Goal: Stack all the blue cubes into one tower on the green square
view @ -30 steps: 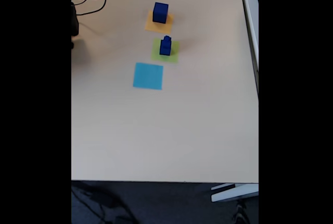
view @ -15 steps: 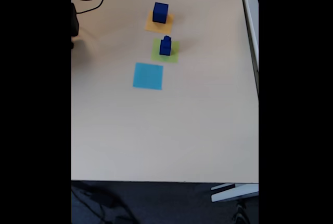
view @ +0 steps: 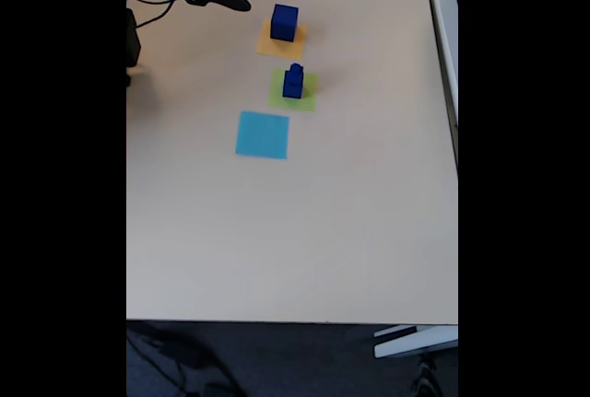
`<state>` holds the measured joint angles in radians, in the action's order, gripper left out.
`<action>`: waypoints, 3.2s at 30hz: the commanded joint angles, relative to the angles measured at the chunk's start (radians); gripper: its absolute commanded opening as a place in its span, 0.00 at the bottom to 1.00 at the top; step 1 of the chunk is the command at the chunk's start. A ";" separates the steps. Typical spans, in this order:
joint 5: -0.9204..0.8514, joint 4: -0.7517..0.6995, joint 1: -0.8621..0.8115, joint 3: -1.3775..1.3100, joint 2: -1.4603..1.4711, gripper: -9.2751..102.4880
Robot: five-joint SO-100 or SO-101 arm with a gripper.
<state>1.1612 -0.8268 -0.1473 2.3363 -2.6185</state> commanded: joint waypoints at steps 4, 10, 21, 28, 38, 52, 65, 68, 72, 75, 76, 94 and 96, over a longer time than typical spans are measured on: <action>0.112 -0.064 -0.014 -0.072 0.043 0.08; 0.178 -0.189 -0.006 -0.161 0.130 0.08; 0.192 -0.218 -0.003 -0.221 0.222 0.08; 0.190 -0.209 -0.003 -0.278 0.321 0.08; 0.218 -0.124 0.032 -0.344 0.443 0.08; 0.249 0.000 0.075 -0.367 0.589 0.18; 0.258 0.025 0.034 -0.442 0.727 0.20; 0.261 0.044 0.028 -0.456 0.755 0.20; 0.265 0.046 0.025 -0.506 0.805 0.20; 0.270 0.055 0.028 -0.538 0.838 0.20; 0.273 0.060 0.029 -0.548 0.847 0.20; 0.282 0.104 0.034 -0.611 0.940 0.20; 0.285 0.104 0.031 -0.614 0.945 0.20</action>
<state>1.4450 -0.7455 -0.1135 1.7886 -1.6644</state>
